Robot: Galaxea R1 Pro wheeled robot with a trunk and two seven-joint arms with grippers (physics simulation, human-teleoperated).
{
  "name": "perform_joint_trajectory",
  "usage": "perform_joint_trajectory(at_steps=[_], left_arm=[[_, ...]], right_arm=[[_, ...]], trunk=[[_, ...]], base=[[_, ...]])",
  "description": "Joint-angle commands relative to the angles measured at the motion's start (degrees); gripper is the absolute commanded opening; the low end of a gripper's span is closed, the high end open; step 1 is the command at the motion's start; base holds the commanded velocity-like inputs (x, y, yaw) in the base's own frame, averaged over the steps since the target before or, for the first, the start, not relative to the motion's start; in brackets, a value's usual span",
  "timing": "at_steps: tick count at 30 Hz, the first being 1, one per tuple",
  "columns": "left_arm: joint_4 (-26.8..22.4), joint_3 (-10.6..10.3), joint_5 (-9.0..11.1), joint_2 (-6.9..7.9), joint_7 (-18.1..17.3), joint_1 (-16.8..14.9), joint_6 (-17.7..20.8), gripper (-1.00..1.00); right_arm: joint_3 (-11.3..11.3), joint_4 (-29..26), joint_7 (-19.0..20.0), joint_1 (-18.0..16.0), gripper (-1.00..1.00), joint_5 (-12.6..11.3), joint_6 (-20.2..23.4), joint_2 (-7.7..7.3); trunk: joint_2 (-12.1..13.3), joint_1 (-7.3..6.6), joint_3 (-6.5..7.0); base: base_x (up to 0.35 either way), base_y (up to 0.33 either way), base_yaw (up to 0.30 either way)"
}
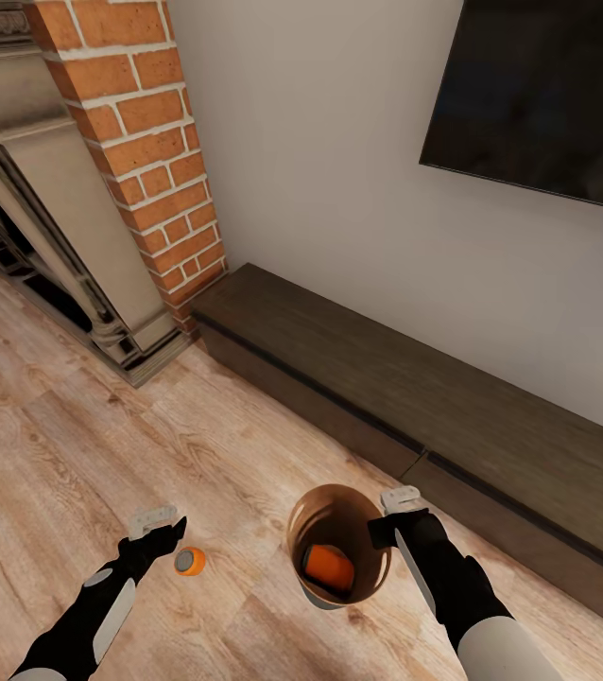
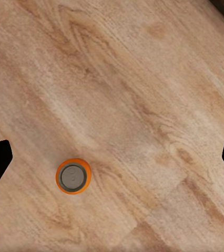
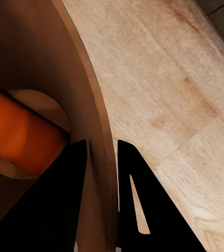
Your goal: Put the three can of soda from the living room inside the tash can in the kitchen.
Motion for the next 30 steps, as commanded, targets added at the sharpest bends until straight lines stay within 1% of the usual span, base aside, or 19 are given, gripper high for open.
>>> perform_joint_trajectory(at_steps=[1,2,8,15,21,30], left_arm=[[0.00,0.00,0.00,0.00,0.00,0.00,0.00,1.00],[-0.01,0.00,0.00,0.00,0.00,0.00,0.00,1.00],[0.00,0.00,0.00,0.00,-0.05,0.00,-0.01,1.00],[0.01,0.00,0.00,0.00,-0.08,0.01,0.06,1.00],[0.01,0.00,0.00,0.00,-0.09,0.00,0.08,1.00],[0.01,0.00,0.00,0.00,-0.09,0.00,0.07,1.00]], right_arm=[[0.03,0.00,0.01,-0.01,-1.00,-0.74,0.00,0.01],[0.03,0.00,0.02,-0.01,-1.00,-0.74,0.00,0.01],[0.03,0.00,0.03,-0.01,-1.00,-0.74,0.00,0.03],[0.16,0.00,0.03,-0.02,-1.00,-0.74,0.00,0.03],[2.67,0.00,-0.04,-0.01,-1.00,-0.74,0.01,0.03],[3.17,-0.02,-0.05,-0.01,-1.00,-0.74,0.00,0.03]], trunk=[[0.00,0.00,0.00],[0.00,0.00,0.00],[-2.41,1.32,-1.09],[-5.21,2.85,-2.77],[-7.62,4.17,-4.38],[-11.23,6.15,-6.81]], base=[[0.000,0.000,0.000],[0.000,0.000,0.000],[0.000,0.000,0.000],[0.000,0.000,0.000],[0.000,0.000,0.000],[0.000,0.000,0.000]])
